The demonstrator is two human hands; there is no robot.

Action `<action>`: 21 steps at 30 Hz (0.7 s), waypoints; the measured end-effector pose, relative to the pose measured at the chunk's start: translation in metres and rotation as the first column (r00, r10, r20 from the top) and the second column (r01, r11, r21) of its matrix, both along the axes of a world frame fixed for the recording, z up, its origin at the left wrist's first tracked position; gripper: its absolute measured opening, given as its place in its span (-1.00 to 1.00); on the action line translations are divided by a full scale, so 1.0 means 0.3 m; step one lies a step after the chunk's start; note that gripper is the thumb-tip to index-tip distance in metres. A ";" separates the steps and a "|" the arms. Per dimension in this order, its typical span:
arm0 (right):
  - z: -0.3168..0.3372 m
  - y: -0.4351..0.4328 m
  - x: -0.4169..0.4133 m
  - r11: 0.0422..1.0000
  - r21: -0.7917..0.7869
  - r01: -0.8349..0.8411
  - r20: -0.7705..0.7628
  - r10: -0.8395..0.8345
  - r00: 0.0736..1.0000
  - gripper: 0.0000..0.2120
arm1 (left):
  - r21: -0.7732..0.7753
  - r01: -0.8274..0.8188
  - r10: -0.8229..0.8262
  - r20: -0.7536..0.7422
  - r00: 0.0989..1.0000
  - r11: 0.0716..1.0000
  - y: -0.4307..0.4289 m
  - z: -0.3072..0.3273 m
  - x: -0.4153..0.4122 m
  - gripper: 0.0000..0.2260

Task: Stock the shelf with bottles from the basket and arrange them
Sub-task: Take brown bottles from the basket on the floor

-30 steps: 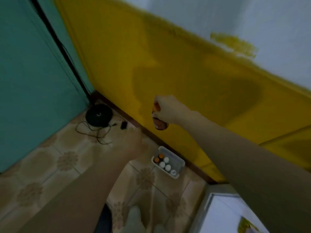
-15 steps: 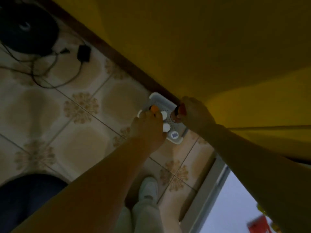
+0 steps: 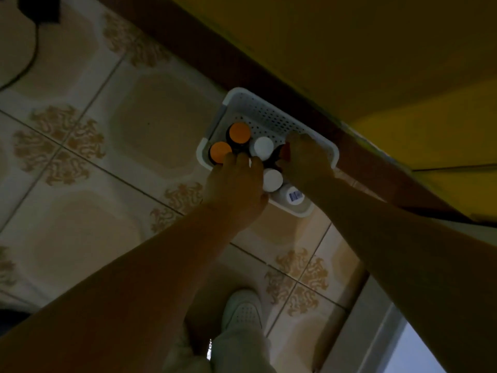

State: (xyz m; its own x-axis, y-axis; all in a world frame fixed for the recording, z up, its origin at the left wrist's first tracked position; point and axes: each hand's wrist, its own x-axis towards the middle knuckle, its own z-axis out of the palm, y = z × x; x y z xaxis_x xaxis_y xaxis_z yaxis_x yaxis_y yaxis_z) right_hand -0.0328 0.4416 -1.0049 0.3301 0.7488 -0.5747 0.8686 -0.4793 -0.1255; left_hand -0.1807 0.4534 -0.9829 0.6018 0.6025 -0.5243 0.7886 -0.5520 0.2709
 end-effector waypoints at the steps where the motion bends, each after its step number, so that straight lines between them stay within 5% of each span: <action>1: -0.018 -0.001 -0.003 1.000 -0.010 0.007 -0.011 -0.007 1.000 -0.54 | 0.005 0.007 -0.007 0.013 1.000 1.000 0.000 -0.007 0.000 -0.42; 5: -0.045 -0.002 0.006 0.999 -0.018 0.045 -0.002 -0.045 0.999 -0.60 | 0.008 0.060 -0.060 -0.021 0.998 0.998 -0.002 -0.006 -0.013 -0.42; 12: 0.193 0.032 -0.040 0.979 -0.110 -0.171 0.093 0.181 0.979 -0.47 | -0.001 0.038 -0.038 -0.127 0.991 0.999 0.008 0.201 -0.054 -0.37; 21: 1.091 0.140 -0.189 0.973 0.096 -0.210 0.058 0.205 0.977 -0.64 | 0.139 -0.003 0.016 -0.090 0.996 0.990 0.039 1.017 -0.174 -0.47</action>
State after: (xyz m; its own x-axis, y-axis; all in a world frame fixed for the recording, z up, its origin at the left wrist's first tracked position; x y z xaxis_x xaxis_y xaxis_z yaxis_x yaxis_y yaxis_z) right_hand -0.0894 0.4836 -0.6776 0.1862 0.8574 -0.4798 0.9540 -0.2745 -0.1203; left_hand -0.2328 0.4652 -0.6778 0.5498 0.6784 -0.4874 0.8117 -0.5717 0.1198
